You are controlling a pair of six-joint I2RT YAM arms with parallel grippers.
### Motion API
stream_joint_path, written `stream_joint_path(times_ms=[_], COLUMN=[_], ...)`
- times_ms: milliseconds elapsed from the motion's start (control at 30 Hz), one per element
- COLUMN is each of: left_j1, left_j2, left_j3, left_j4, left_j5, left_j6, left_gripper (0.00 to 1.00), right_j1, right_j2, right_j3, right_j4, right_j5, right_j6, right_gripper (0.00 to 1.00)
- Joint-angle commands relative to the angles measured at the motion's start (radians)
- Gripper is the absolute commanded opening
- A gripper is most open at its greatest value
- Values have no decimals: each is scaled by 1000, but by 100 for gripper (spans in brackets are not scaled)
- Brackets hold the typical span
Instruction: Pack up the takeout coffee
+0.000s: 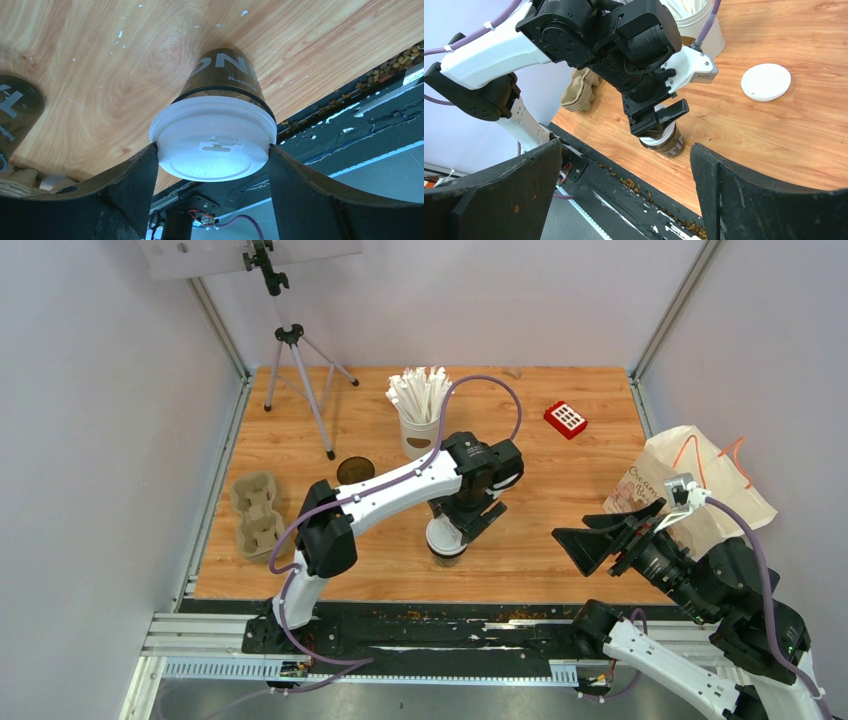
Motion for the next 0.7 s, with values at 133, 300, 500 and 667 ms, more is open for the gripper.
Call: stream_joint_path(times_ms=[133,300,500,667], left_j1=[10,11,15,17], left_j2=[9,16,44,55], left_j3=[3,6,19,32], left_j4=[-12,-9,-24,-31], left_j5=[24,31,30,32], left_j6=[30,30,35,42], left_gripper=[78,79,80,81], right_j1=[5,5,5,4], right_j2=[-12,-19,-24,-24], right_j3=[-7,-12,-7,-5], right_j4=[10,7,-1,-1], right_j5=[7,11,11,23], right_j6=[-22,-25,-31,-50], right_gripper=[100,100,100,100])
